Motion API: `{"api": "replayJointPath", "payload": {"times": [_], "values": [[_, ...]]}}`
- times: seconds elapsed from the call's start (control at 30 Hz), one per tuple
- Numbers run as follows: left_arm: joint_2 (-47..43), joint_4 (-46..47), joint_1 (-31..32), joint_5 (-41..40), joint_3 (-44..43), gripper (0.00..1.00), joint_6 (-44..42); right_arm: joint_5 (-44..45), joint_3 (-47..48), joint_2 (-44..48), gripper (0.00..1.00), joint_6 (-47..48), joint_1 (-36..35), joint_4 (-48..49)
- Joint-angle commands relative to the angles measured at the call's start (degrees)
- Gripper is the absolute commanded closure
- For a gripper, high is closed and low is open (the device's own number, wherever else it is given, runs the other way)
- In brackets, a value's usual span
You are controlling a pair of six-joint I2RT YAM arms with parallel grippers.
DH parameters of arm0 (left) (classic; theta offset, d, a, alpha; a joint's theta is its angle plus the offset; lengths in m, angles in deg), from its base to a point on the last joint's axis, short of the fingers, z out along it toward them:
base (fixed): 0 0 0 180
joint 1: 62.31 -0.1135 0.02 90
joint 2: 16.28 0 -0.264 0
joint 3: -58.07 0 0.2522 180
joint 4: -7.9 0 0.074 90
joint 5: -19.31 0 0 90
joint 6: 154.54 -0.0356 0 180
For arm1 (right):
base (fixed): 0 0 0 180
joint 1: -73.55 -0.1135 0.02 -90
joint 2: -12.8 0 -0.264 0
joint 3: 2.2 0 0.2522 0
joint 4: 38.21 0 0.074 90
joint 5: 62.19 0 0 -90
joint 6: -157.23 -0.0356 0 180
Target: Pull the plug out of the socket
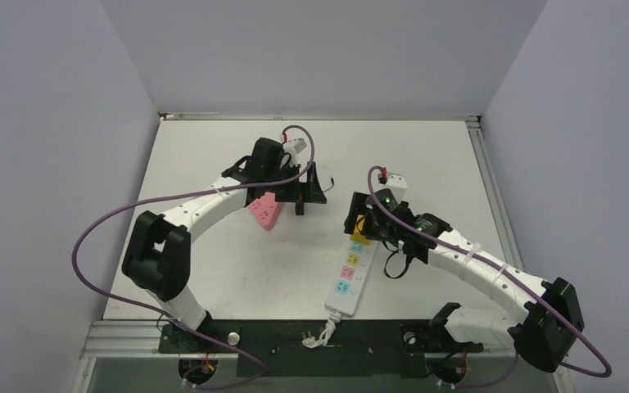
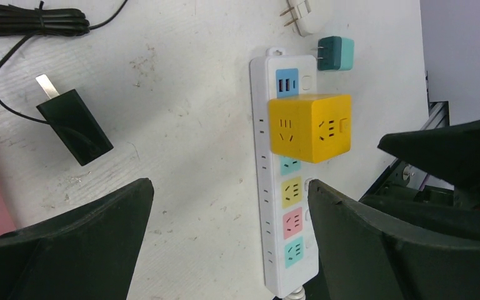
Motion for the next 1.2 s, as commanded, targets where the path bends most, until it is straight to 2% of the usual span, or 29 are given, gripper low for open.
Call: {"api": "replayJointPath", "payload": {"times": [0.0, 0.17, 0.4, 0.7, 0.83, 0.93, 1.17], "values": [[-3.81, 0.6, -1.07, -1.19, 0.16, 0.09, 0.3, 14.99, 4.53, -3.25, 0.1, -8.24, -7.08, -6.16], [-5.82, 0.29, -1.22, -2.26, 0.55, 0.09, -0.32, 23.18, 8.89, -9.93, 0.1, -12.63, -11.89, -11.92], [-7.85, -0.15, -1.22, -3.06, 0.67, 0.08, -0.84, 26.12, 10.76, -13.74, 0.1, -13.75, -11.36, -12.63], [-8.1, 0.02, -1.22, -2.27, 0.8, 0.08, -0.56, 22.53, 10.93, -16.92, 0.09, -11.19, -8.78, -8.25], [-8.1, 0.02, -1.22, -2.14, 0.9, 0.08, -0.51, 21.03, 10.41, -18.34, 0.02, -10.43, -8.11, -6.38], [-8.09, 0.03, -1.22, -2.07, 0.9, 0.08, -0.48, 19.8, 9.7, -19.02, 0.02, -10.2, -7.38, -4.76], [-7.76, 0.14, -1.22, -1.56, 1.07, 0.08, -0.26, 17.52, 8.45, -19.96, 0.14, -9.85, -6.02, -1.94]]}}
